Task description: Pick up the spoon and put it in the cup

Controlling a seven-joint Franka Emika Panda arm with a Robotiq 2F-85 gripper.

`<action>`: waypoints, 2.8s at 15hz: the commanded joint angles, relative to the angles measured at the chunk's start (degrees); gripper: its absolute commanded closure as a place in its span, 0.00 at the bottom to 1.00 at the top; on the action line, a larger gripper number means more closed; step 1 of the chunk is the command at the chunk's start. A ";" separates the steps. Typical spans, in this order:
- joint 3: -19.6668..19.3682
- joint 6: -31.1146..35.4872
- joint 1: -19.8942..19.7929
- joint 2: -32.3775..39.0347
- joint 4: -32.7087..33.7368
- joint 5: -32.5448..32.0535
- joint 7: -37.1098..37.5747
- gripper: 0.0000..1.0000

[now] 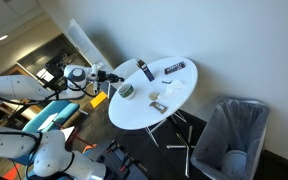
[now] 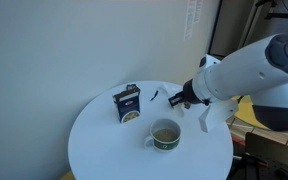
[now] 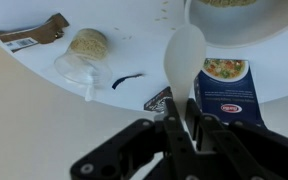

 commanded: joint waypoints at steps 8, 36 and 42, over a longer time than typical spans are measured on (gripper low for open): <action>5.71 1.72 -2.54 7.11 0.09 -15.35 9.88 0.96; -30.11 -10.18 30.43 -11.08 -4.94 24.15 -34.84 0.00; -23.62 -20.11 21.28 -19.83 -2.58 38.75 -51.43 0.00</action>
